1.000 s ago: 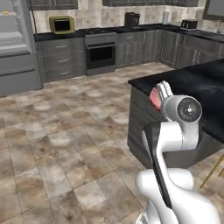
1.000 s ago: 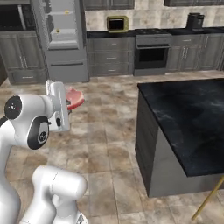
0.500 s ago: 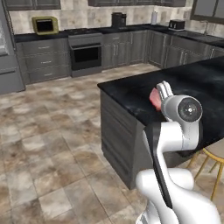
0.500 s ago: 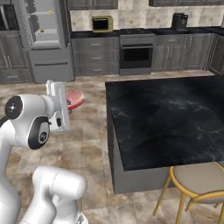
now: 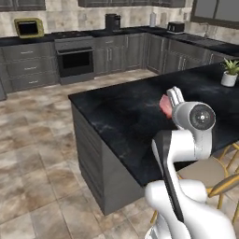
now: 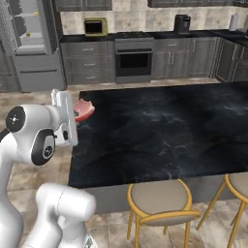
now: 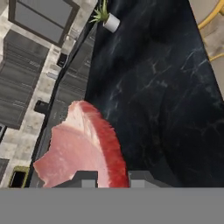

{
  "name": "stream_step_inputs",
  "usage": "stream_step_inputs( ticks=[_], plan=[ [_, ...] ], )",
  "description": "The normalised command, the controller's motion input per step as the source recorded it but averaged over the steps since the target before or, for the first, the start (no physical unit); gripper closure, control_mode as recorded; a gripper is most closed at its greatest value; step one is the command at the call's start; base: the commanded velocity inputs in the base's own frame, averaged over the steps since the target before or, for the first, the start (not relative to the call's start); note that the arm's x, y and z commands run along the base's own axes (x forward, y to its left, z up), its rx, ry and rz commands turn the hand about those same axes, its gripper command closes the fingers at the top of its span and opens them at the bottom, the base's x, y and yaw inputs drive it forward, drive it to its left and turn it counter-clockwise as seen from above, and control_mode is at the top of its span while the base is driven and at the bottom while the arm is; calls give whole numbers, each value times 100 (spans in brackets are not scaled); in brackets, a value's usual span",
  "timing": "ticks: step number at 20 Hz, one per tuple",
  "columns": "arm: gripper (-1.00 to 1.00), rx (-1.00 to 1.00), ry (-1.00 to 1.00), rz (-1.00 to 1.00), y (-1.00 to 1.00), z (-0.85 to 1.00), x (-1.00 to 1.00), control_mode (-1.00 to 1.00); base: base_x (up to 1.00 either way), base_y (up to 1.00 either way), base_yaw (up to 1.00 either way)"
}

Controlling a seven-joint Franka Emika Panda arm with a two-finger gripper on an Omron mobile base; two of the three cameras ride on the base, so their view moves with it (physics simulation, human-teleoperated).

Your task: Take the cheese, steak, and lemon from the fridge and place them on the plate on the dining counter to create an appetizer plate.

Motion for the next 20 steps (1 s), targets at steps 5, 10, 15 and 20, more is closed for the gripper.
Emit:
stream_step_inputs(
  ticks=[5,10,15,20],
  plan=[
    [100,0,0,0,0,0,0,100,-77,-100,0],
    [100,0,0,0,0,0,0,100,-88,-100,0],
    [100,0,0,0,0,0,0,100,-100,-98,0],
    [100,0,0,0,0,0,0,100,-100,-43,0]
  ],
)
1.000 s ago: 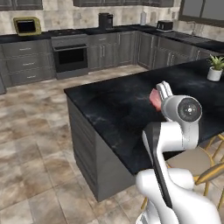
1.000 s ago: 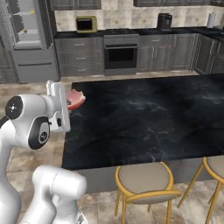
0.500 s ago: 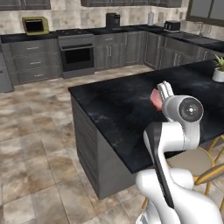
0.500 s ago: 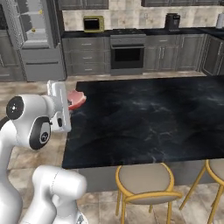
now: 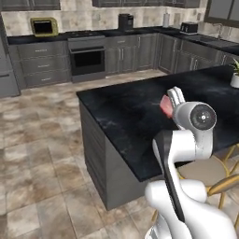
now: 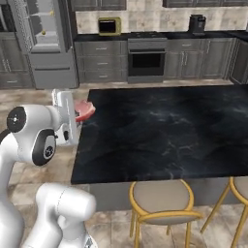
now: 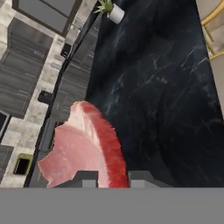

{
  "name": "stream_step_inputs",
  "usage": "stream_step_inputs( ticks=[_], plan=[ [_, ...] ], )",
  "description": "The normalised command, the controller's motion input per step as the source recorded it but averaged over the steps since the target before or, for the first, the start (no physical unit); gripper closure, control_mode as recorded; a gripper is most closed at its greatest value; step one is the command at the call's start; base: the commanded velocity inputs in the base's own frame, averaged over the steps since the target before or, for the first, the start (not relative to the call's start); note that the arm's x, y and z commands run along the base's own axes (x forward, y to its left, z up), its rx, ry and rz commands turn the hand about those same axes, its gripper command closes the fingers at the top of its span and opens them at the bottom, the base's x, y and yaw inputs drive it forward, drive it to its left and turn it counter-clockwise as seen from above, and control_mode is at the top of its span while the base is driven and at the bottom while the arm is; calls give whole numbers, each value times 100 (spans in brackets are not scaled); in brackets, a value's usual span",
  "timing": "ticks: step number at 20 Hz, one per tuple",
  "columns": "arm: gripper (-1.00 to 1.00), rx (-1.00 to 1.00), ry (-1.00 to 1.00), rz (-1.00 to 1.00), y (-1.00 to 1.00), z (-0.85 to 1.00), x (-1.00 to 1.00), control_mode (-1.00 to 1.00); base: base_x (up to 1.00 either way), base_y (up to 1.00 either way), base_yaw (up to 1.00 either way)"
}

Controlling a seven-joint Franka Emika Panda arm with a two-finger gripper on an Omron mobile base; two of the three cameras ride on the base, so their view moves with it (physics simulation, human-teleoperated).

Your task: Take the cheese, steak, and lemon from the fridge and place them on the plate on the dining counter to create an appetizer plate.

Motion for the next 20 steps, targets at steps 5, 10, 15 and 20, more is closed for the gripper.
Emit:
stream_step_inputs(
  ticks=[5,10,15,20],
  plan=[
    [100,0,0,0,0,0,0,100,-100,0,0],
    [100,0,0,0,0,0,0,100,-100,-4,0],
    [100,0,0,0,0,0,0,100,-100,-91,-2],
    [100,0,0,0,0,0,0,100,-58,-100,-7]
  ],
)
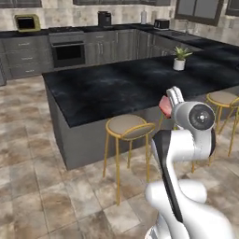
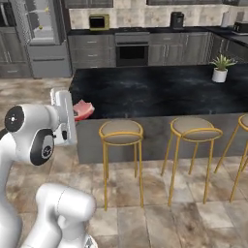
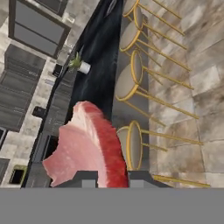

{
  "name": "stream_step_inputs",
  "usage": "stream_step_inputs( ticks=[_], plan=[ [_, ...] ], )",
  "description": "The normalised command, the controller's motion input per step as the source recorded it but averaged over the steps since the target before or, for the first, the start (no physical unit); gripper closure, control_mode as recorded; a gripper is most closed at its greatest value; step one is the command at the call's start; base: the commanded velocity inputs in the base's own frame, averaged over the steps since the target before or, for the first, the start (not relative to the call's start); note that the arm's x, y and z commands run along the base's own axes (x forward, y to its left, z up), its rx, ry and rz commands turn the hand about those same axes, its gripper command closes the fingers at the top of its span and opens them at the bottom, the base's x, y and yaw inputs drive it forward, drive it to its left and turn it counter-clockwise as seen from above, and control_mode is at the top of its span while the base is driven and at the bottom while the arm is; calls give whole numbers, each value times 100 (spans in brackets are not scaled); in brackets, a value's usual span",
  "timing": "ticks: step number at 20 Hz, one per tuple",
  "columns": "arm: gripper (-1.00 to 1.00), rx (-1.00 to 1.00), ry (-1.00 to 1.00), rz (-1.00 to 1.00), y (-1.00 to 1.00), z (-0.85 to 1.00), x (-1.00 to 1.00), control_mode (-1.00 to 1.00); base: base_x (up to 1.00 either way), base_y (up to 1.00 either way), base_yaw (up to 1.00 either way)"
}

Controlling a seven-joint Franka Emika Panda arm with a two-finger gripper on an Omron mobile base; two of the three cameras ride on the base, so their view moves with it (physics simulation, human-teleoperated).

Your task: Take the cheese, steak, and lemon from the fridge and place them on the plate on the dining counter to create an appetizer plate.

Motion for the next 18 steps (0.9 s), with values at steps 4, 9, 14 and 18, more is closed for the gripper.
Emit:
stream_step_inputs(
  ticks=[4,9,14,18],
  plan=[
    [100,0,0,0,0,0,0,100,-16,-100,-6],
    [100,0,0,0,0,0,0,100,0,-100,-4],
    [100,0,0,0,0,0,0,100,0,-100,-1],
    [100,0,0,0,0,0,0,100,0,-100,-1]
  ],
)
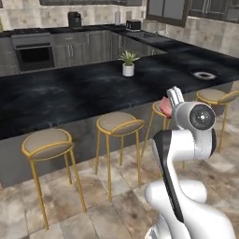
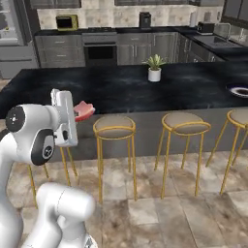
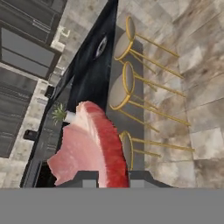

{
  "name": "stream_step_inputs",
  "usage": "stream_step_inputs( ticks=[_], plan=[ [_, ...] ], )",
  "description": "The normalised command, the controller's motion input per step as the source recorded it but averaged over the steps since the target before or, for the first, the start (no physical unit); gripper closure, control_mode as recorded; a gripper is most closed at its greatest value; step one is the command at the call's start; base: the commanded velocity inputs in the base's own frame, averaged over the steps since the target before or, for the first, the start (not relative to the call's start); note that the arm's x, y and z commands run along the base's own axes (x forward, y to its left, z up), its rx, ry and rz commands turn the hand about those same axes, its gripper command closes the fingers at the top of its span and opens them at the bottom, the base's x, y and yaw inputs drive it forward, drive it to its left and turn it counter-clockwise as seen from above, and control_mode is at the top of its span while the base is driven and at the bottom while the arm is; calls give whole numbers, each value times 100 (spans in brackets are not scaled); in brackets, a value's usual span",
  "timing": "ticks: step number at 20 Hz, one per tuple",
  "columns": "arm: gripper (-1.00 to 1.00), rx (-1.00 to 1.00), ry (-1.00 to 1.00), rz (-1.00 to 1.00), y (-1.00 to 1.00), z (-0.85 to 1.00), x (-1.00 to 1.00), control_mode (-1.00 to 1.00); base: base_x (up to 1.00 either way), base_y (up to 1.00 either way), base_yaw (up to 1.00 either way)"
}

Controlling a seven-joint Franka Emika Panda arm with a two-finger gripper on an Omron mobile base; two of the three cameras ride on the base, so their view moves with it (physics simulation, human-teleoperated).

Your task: Take the cheese, steak, and lemon from the fridge and place them on the plate on the dining counter to create an appetizer plate.

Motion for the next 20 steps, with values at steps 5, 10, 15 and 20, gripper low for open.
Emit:
stream_step_inputs(
  ticks=[5,10,15,20],
  plan=[
    [100,0,0,0,0,0,0,100,0,-100,-2],
    [100,0,0,0,0,0,0,100,0,-100,-2],
    [100,0,0,0,0,0,0,100,2,-100,-1],
    [100,0,0,0,0,0,0,100,4,-100,-1]
  ],
)
